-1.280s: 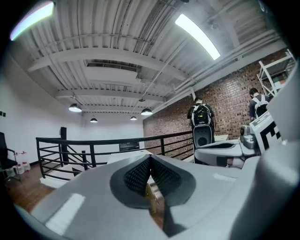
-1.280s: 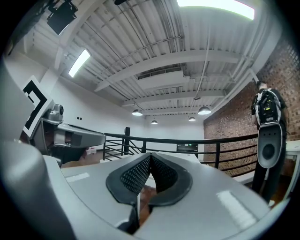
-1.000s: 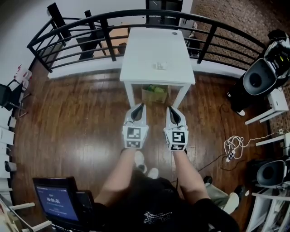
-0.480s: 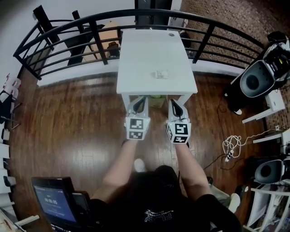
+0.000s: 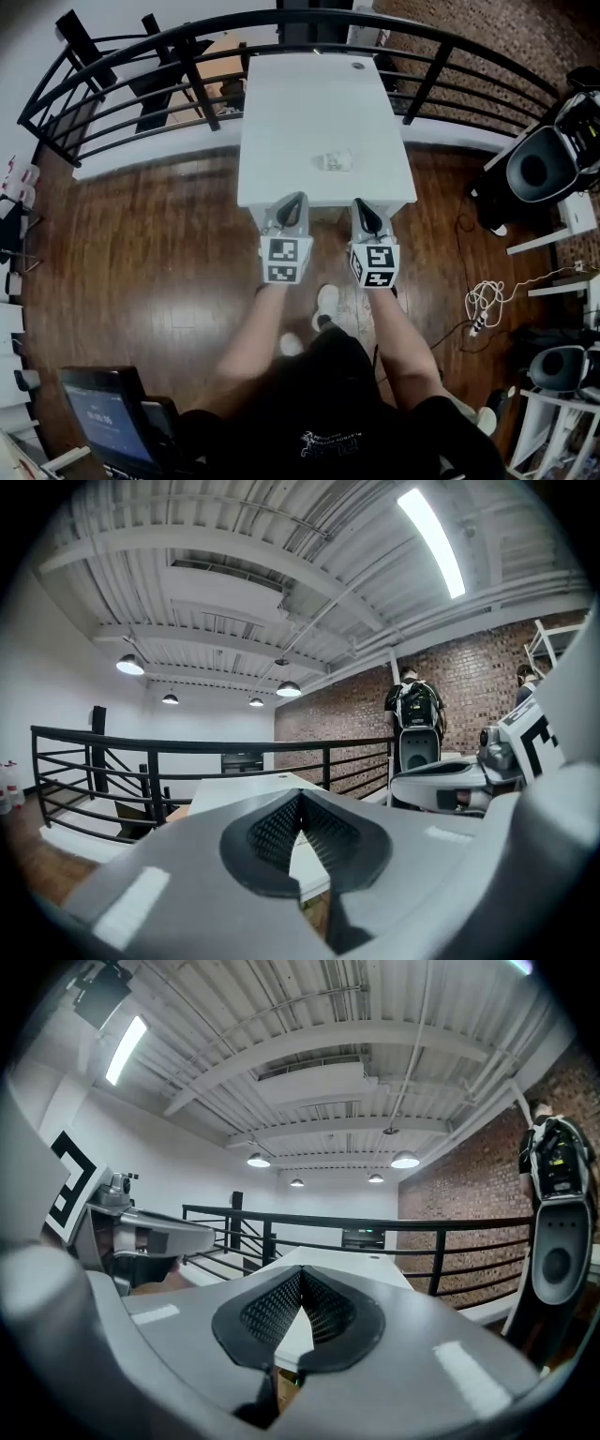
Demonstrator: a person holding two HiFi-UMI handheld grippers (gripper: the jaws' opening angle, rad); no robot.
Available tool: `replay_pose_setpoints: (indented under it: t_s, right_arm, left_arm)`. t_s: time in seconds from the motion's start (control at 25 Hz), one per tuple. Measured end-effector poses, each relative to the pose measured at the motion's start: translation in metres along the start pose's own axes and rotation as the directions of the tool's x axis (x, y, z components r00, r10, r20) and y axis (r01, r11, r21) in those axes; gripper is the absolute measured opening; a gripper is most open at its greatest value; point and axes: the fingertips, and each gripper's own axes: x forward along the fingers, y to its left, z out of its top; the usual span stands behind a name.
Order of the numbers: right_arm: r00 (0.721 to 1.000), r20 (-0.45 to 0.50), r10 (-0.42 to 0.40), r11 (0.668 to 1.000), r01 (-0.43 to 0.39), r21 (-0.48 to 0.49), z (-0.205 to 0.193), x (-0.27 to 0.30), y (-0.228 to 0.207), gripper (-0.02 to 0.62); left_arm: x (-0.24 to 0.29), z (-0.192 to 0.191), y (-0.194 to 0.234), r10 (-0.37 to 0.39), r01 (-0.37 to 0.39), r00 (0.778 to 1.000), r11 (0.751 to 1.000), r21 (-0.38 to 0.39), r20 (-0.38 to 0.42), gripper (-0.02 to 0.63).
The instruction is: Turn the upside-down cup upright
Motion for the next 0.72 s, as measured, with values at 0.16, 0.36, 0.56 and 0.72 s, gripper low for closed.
replay_pose_setpoints:
  t_s: [0.16,0.36,0.56,0.72]
  right_arm:
    - [0.999,-0.027,0.027,1.0,-0.026,0.016,-0.011,0.037,-0.022,0.014]
    - [0.995,-0.074,0.067,0.997,-0.064,0.046,-0.028,0.081,-0.047,0.014]
    - [0.98,-0.149,0.132,0.987,-0.117,0.106,-0.054,0.121,-0.072,0.015]
    - [0.961,-0.195,0.197,0.974,-0.169,0.149,-0.071,0.144,-0.079,0.018]
  left_arm:
    - [0.039,-0.005,0.011,0.026,-0.026,0.999,1.0,0.006,-0.03,-0.003]
    - [0.09,-0.012,0.018,0.05,-0.05,0.996,0.999,0.006,-0.07,-0.003]
    - [0.131,-0.029,0.014,0.067,-0.067,0.989,0.998,0.001,-0.13,-0.003]
    - [0.148,-0.04,0.02,0.092,-0.092,0.981,0.996,0.01,-0.169,-0.003]
